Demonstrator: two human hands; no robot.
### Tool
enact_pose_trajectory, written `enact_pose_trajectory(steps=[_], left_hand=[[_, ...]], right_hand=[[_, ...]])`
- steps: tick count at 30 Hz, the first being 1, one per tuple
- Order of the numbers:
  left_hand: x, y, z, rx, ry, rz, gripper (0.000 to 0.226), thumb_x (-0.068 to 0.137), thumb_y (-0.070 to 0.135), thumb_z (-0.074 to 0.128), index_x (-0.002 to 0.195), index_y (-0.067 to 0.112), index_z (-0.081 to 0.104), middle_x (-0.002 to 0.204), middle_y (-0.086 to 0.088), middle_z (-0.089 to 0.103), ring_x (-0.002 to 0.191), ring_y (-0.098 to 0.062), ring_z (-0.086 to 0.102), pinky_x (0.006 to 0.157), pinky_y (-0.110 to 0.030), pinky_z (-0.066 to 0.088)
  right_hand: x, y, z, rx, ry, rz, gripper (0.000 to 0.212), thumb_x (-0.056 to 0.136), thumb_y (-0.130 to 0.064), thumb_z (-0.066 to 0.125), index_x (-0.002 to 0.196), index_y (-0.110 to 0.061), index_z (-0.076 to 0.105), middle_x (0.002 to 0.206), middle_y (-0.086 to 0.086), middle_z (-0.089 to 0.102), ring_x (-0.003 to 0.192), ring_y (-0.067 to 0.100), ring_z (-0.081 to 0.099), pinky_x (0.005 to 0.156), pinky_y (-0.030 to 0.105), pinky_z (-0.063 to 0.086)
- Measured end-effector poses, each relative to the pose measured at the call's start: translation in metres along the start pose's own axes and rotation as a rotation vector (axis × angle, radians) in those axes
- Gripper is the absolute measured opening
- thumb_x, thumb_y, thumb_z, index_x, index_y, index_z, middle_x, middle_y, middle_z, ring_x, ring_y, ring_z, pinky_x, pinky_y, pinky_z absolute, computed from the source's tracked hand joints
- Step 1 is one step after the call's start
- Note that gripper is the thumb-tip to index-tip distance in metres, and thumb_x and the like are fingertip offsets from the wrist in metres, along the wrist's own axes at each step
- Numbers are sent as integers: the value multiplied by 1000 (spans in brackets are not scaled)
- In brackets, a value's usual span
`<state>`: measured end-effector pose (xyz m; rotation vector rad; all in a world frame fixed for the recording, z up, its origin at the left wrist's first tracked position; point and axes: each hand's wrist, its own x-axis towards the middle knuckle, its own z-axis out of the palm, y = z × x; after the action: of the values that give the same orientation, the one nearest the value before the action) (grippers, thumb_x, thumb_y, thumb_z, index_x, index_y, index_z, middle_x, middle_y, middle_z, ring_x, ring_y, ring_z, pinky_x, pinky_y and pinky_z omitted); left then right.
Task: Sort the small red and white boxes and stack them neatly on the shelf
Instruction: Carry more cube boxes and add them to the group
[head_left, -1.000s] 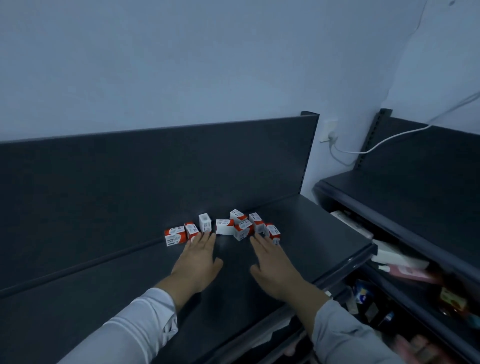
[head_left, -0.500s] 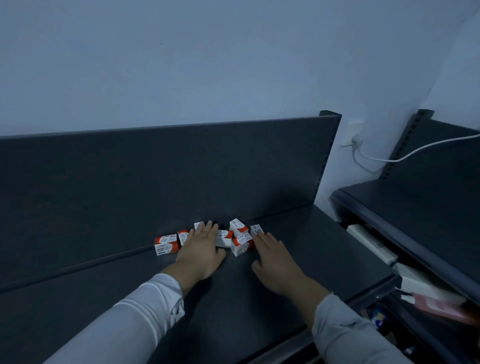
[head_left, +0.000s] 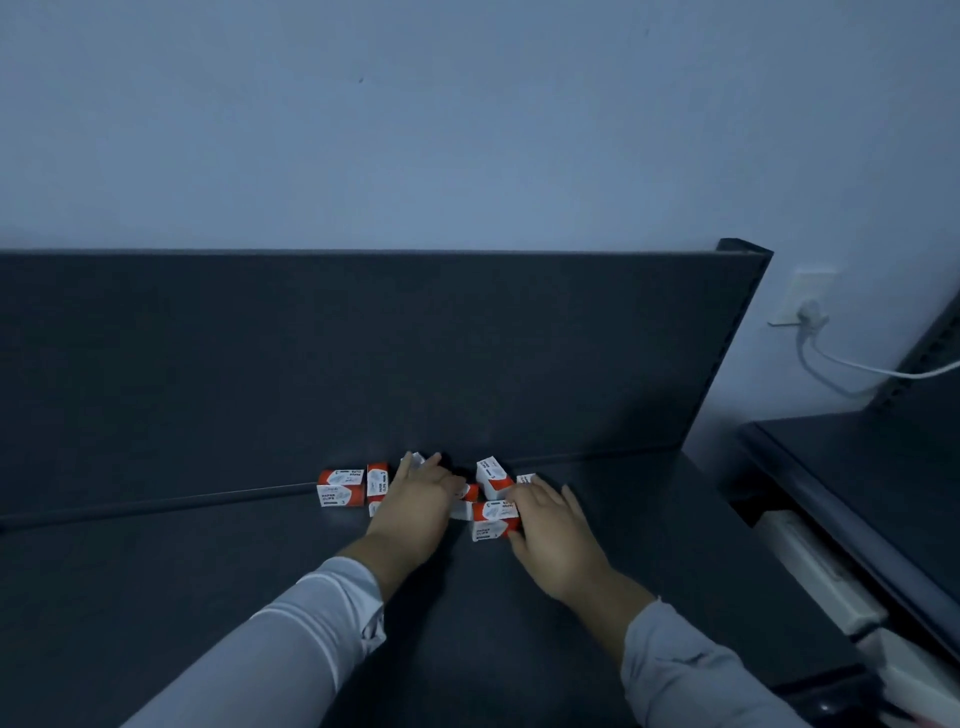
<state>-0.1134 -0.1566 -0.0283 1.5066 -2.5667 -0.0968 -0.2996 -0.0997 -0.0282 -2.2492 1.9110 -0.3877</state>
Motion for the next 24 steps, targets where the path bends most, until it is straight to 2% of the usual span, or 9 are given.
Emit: enact_pose_trajectory(steps=[2, 4, 7, 9, 11, 16, 20, 22, 24], left_hand=[[-3, -2, 1, -81, 91, 11, 38, 93, 16, 53, 130, 26, 57, 132, 5, 55, 137, -17, 36, 112, -29, 7], [-12, -3, -1, -151, 158, 6, 35, 92, 26, 58, 126, 33, 58, 123, 15, 56, 126, -9, 40, 94, -27, 15], [-25, -7, -6, -237, 223, -60, 35, 91, 35, 60, 126, 32, 59, 115, 16, 58, 115, -11, 41, 92, -28, 21], [-31, -11, -7, -362, 180, -116, 35, 91, 31, 63, 125, 27, 60, 109, 12, 59, 108, -11, 48, 90, -23, 28], [-39, -15, -7, -520, 63, -170, 35, 90, 26, 65, 125, 26, 59, 109, 9, 61, 103, -7, 54, 87, -16, 36], [-56, -24, 1, -613, -54, -242, 10, 96, 26, 57, 95, 35, 60, 95, 15, 67, 88, 3, 60, 72, -4, 39], [-64, -29, 4, -632, -33, -218, 27, 100, 14, 46, 116, 21, 66, 111, 15, 61, 104, 0, 54, 90, -6, 38], [-69, -30, 4, -739, -32, -241, 43, 92, 4, 43, 129, 21, 58, 121, 13, 59, 116, -3, 52, 100, -15, 37], [-76, -33, 6, -910, -53, -246, 60, 78, 11, 46, 135, 25, 49, 127, 11, 60, 120, -5, 54, 100, -18, 39]], right_hand=[[1, 6, -2, 15, 11, -27, 31, 96, -24, 55, 126, -29, 47, 132, -13, 50, 136, 8, 35, 122, 39, 6], [-1, 13, -6, 35, -9, -75, 22, 96, -25, 57, 115, -29, 48, 118, -19, 50, 125, 3, 42, 122, 40, 3], [-1, 25, -9, 106, -8, -135, 19, 93, -22, 61, 104, -31, 47, 107, -23, 49, 111, -2, 49, 122, 38, 5], [2, 28, -10, 260, -15, -148, 21, 90, -19, 64, 100, -31, 50, 108, -19, 57, 105, 2, 55, 115, 37, 27], [4, 24, -12, 410, -44, -140, 21, 90, -17, 63, 102, -30, 53, 108, -16, 59, 102, 5, 58, 98, 33, 46], [3, -4, -6, 572, -110, -120, 22, 95, -14, 57, 109, -31, 53, 106, -16, 57, 105, -3, 56, 92, 17, 46], [9, -32, 6, 714, -189, 21, 15, 101, -17, 50, 113, -24, 55, 104, -10, 59, 88, 5, 63, 74, 15, 53], [13, -42, 10, 718, -193, 77, 13, 102, -21, 46, 111, -19, 56, 107, -3, 63, 79, 10, 65, 60, 10, 48], [16, -48, 14, 704, -186, 113, 13, 103, -24, 46, 109, -18, 55, 106, 2, 65, 75, 13, 66, 54, 10, 46]])
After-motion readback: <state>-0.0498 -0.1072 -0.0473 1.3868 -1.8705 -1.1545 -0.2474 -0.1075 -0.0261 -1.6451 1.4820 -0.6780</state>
